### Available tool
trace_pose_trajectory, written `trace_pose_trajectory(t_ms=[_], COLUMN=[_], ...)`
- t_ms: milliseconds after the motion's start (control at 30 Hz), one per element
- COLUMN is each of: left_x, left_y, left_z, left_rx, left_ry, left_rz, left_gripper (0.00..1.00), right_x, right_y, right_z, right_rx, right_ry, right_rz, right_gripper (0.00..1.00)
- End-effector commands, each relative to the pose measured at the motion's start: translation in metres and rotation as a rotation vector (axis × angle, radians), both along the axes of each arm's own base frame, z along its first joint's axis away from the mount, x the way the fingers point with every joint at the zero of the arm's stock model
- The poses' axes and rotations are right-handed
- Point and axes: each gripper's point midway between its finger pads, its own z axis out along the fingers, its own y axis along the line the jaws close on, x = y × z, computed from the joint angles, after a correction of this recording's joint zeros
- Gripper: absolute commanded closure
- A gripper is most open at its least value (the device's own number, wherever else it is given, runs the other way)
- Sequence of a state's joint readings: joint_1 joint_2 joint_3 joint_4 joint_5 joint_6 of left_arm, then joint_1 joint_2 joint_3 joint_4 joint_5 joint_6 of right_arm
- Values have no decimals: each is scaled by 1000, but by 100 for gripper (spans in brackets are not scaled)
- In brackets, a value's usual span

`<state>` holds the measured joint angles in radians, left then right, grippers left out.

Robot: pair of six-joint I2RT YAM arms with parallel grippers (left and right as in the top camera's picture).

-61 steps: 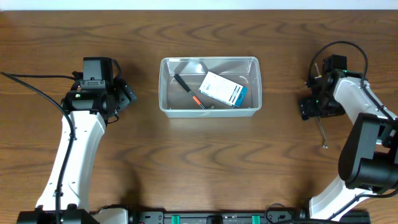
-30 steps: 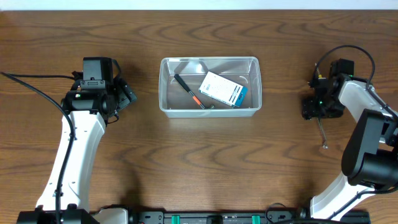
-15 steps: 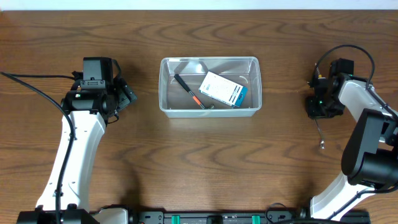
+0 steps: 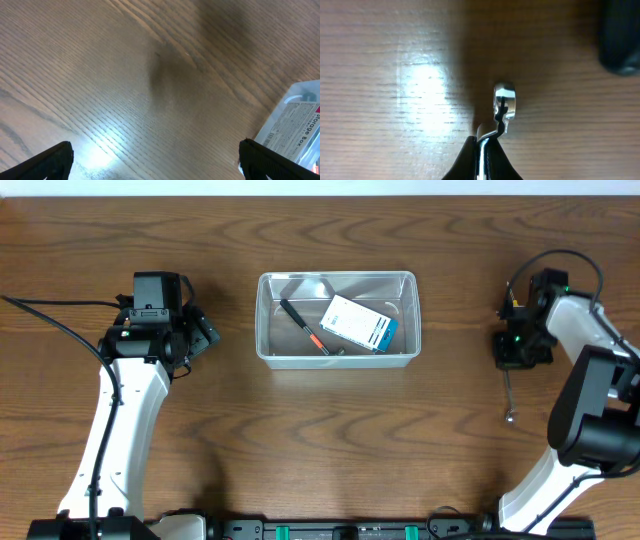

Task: Pack container
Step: 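Carry the wrench with the right gripper into the box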

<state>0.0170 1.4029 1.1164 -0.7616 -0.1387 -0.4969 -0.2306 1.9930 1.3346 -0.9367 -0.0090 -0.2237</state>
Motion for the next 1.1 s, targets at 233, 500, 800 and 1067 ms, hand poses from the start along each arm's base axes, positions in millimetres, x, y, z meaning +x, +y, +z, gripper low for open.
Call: trace_pose_trajectory(t_ms=[233,500,800,1067], left_x=[2,2,2,2], left_y=[5,5,5,5], left_z=[1,1,1,1], left_rx=[20,20,20,20], left_ry=[2,2,2,2], left_rz=[7,7,7,7], left_gripper=[2,2,2,2], right_x=[103,127,80,57], right_y=[36,169,302,358], right_z=[143,249,247,184], right_rx=[-4,136,162,163], right_ry=[-325,-601,-638,-504], right_rz=[135,625,1283,1520], right_gripper=[99,99,99,99])
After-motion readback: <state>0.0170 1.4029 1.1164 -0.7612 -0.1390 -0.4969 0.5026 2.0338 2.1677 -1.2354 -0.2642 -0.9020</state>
